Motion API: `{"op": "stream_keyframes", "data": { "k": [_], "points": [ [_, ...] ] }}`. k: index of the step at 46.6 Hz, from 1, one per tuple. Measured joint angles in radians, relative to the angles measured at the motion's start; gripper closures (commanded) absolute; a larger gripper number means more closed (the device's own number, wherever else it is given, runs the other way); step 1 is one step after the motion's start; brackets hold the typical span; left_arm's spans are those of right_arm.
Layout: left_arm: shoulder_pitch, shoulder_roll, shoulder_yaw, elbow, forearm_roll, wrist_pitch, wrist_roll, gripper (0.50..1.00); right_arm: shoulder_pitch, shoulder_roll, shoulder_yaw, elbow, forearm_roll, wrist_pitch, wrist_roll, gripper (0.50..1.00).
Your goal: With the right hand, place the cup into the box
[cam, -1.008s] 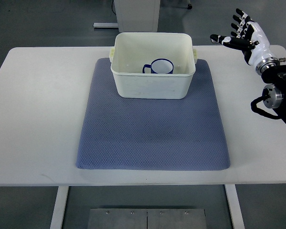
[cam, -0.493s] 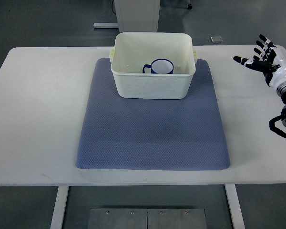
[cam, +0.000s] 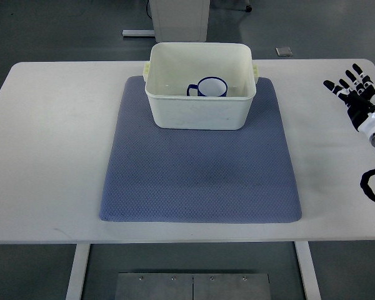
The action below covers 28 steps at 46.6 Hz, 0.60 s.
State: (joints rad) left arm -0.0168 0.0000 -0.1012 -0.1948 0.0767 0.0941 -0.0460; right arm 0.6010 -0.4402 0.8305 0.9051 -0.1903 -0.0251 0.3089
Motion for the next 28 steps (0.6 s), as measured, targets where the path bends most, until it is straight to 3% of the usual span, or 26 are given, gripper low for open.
{"op": "stream_keyframes", "data": {
  "k": [17, 28],
  "points": [
    [0.000, 0.000, 0.000, 0.000, 0.000, 0.000, 0.000, 0.500, -0.021, 0.098, 0.001, -0.059, 0.008, 0.076, 0.000, 0.500],
    [0.000, 0.000, 0.000, 0.000, 0.000, 0.000, 0.000, 0.500, -0.023, 0.119, -0.001, -0.062, 0.008, 0.082, 0.002, 0.500]
  ]
}}
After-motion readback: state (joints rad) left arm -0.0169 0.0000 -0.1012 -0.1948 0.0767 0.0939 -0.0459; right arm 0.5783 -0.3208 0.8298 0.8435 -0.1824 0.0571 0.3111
